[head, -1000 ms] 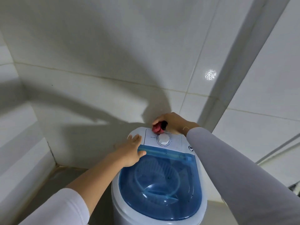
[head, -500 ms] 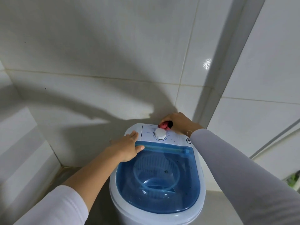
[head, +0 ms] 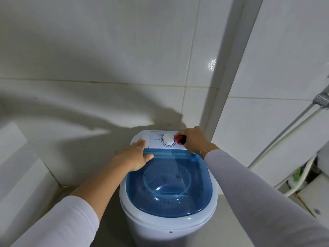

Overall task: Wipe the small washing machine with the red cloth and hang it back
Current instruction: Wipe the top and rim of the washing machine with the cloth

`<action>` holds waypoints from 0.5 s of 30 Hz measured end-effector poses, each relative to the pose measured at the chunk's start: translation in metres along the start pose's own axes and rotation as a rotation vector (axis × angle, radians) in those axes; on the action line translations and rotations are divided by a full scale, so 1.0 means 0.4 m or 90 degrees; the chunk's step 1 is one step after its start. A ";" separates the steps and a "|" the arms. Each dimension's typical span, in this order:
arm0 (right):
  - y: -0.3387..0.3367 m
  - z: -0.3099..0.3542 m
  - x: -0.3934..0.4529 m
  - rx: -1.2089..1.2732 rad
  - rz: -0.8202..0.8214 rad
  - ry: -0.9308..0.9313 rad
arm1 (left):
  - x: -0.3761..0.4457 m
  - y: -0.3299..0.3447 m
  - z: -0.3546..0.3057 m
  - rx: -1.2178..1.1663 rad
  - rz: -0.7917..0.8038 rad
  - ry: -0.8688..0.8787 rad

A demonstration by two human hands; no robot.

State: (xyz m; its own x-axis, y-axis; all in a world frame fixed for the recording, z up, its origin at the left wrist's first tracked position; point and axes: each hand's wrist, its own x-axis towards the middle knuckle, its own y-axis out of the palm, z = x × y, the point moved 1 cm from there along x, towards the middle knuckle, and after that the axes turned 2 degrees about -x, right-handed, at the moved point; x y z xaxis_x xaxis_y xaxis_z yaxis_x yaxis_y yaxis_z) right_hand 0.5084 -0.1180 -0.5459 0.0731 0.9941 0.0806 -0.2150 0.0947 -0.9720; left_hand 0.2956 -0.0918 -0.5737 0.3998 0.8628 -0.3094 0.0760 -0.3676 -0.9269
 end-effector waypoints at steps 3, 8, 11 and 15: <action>0.007 0.010 -0.020 0.032 0.006 0.018 | -0.005 -0.006 -0.004 -0.001 0.003 0.008; -0.002 0.019 -0.042 0.012 0.028 -0.009 | 0.004 -0.004 0.005 -0.002 0.008 0.004; -0.015 0.023 -0.059 0.039 0.067 -0.027 | 0.010 -0.001 0.010 -0.010 0.008 0.000; -0.031 0.029 -0.071 0.027 0.136 -0.035 | 0.006 -0.002 0.008 -0.013 0.013 0.013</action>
State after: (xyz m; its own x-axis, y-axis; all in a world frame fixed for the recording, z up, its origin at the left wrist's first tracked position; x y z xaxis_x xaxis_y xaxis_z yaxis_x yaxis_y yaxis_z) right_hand 0.4977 -0.1466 -0.5333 -0.0315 0.9932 -0.1124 -0.2614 -0.1167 -0.9582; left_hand 0.2937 -0.0885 -0.5745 0.4205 0.8475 -0.3240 0.0859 -0.3927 -0.9156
